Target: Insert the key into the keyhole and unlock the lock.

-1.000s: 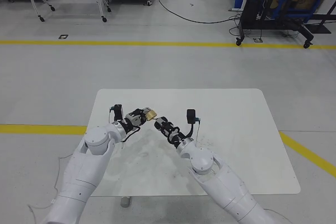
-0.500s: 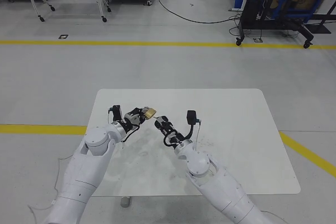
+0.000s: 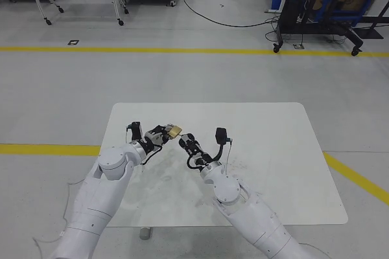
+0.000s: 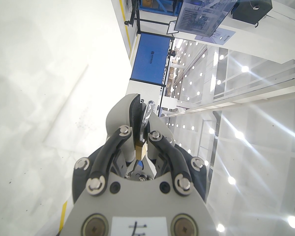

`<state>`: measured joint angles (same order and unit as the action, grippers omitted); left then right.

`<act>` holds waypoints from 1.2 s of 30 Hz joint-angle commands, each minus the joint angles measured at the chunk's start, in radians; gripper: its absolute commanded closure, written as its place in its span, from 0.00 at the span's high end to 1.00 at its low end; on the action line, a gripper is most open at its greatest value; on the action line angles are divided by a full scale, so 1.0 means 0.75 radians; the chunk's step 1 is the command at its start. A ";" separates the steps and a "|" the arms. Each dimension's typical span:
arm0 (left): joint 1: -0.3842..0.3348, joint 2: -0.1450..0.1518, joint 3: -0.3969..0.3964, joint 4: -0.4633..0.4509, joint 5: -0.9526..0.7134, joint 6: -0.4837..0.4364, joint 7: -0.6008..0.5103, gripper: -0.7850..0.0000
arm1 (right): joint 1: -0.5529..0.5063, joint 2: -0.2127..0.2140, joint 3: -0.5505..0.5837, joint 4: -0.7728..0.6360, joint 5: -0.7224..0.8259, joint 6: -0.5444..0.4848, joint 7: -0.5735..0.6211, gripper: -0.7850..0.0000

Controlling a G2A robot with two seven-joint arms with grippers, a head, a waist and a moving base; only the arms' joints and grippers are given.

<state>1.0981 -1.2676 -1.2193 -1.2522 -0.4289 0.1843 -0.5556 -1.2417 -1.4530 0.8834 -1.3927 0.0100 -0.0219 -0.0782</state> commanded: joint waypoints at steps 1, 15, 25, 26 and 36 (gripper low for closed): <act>0.000 0.000 0.001 0.000 -0.001 0.003 -0.002 0.00 | 0.001 -0.003 -0.001 0.004 -0.005 0.001 0.001 0.00; 0.002 0.002 0.012 -0.015 0.030 -0.023 -0.027 0.00 | 0.007 -0.023 -0.002 0.027 -0.038 0.005 0.014 0.00; 0.003 0.005 0.007 -0.010 0.045 -0.055 -0.033 0.00 | -0.010 -0.026 0.040 0.015 -0.047 -0.011 0.018 1.00; 0.004 0.005 0.004 -0.009 0.038 -0.054 -0.029 0.00 | -0.014 -0.026 0.045 0.010 -0.047 -0.012 0.019 1.00; 0.003 0.006 -0.024 -0.002 0.001 -0.038 -0.002 0.00 | -0.059 -0.012 0.123 -0.056 -0.067 -0.035 0.073 1.00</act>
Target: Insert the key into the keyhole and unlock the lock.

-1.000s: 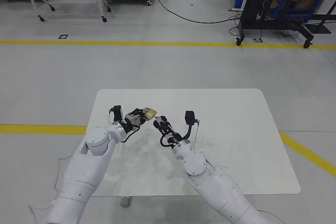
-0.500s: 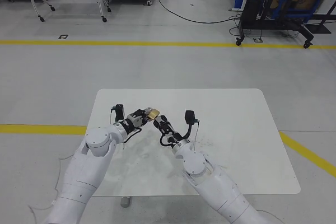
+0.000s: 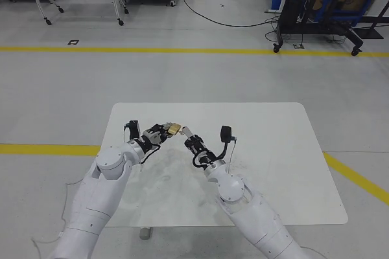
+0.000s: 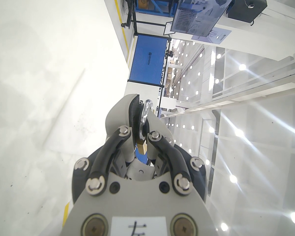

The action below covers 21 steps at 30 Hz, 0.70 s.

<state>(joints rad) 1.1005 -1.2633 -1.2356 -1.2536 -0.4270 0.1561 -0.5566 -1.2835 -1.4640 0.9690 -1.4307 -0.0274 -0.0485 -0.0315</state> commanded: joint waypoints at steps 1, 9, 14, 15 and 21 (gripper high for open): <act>0.000 0.001 -0.004 0.000 -0.003 0.000 0.001 0.00 | 0.000 0.008 0.017 -0.006 -0.070 0.017 0.021 1.00; 0.001 0.002 -0.005 -0.001 -0.006 -0.007 -0.017 0.00 | 0.000 0.008 0.017 -0.006 -0.070 0.017 0.021 1.00; -0.001 0.001 -0.001 0.002 -0.008 -0.014 -0.026 0.00 | -0.027 0.006 0.049 -0.051 0.094 -0.041 0.077 1.00; -0.001 0.001 -0.001 0.005 -0.017 -0.010 -0.030 0.00 | -0.039 0.006 0.070 -0.069 0.197 -0.069 0.132 1.00; -0.029 -0.003 -0.011 0.068 -0.136 0.128 -0.092 0.00 | -0.085 0.017 0.206 -0.116 0.613 -0.186 0.391 0.00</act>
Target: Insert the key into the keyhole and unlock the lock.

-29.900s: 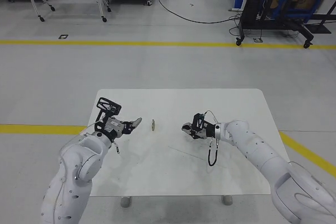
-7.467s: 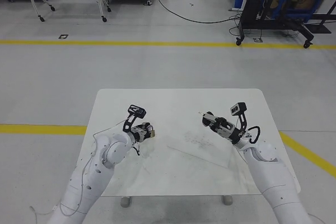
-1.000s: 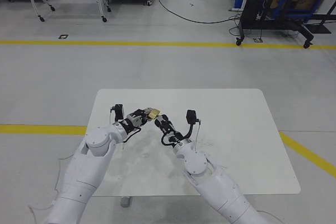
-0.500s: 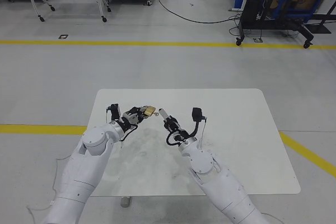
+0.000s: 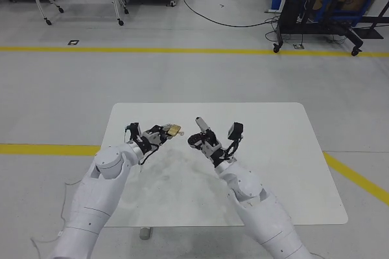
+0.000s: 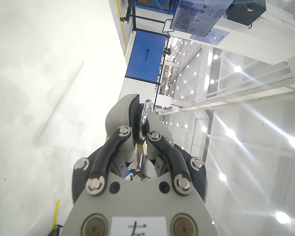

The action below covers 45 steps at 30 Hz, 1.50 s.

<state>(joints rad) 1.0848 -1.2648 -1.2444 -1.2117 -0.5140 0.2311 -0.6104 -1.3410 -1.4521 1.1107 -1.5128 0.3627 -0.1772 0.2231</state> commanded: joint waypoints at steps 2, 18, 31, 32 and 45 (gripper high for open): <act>-0.024 -0.001 0.002 0.039 -0.055 0.069 -0.064 0.00 | -0.018 0.003 0.038 -0.005 0.205 -0.032 0.131 0.00; -0.185 -0.025 0.057 0.379 -0.419 0.376 -0.478 0.00 | 0.056 0.003 -0.035 0.149 0.097 -0.199 0.392 0.00; -0.208 -0.027 0.088 0.420 -0.427 0.346 -0.495 0.00 | 0.063 -0.011 -0.125 0.163 -0.196 -0.210 0.163 0.00; -0.209 -0.027 0.089 0.421 -0.430 0.345 -0.498 0.00 | 0.072 -0.014 -0.131 0.177 -0.203 -0.199 0.144 0.00; -0.212 -0.021 0.090 0.427 -0.443 0.322 -0.496 0.00 | 0.055 -0.017 -0.116 0.132 -0.111 -0.220 0.157 0.00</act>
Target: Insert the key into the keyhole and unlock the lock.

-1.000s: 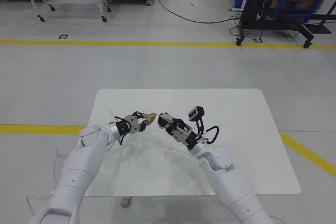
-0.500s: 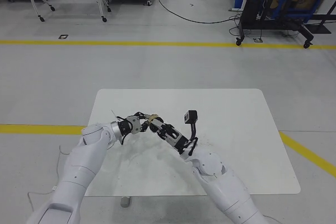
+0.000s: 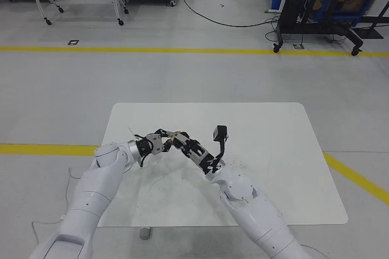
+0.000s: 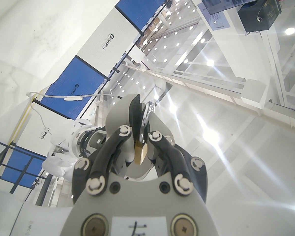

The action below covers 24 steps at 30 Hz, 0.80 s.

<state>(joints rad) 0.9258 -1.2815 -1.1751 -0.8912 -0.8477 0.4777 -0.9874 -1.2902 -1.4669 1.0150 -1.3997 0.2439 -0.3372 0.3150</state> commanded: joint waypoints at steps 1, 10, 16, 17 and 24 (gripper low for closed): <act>0.000 0.002 -0.004 -0.003 0.011 -0.022 0.023 0.00 | -0.024 0.005 0.023 -0.033 0.102 -0.002 0.076 0.00; 0.040 0.007 -0.056 -0.054 -0.063 -0.127 0.081 0.00 | -0.009 0.030 0.158 0.003 0.751 0.378 0.574 0.40; 0.057 0.010 -0.066 -0.084 -0.080 -0.183 0.026 0.00 | 0.109 0.028 0.160 0.158 0.952 0.695 0.681 0.44; 0.058 0.011 -0.066 -0.089 -0.072 -0.190 0.019 0.00 | 0.121 0.027 0.153 0.175 0.959 0.709 0.690 0.44; 0.062 0.017 -0.051 -0.121 -0.007 -0.239 -0.010 0.00 | 0.179 0.018 0.103 0.247 0.968 0.752 0.688 0.41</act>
<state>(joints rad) 0.9720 -1.2690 -1.2156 -0.9783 -0.8608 0.3023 -0.9914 -1.1595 -1.4531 1.0947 -1.2195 0.9674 0.2262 0.8328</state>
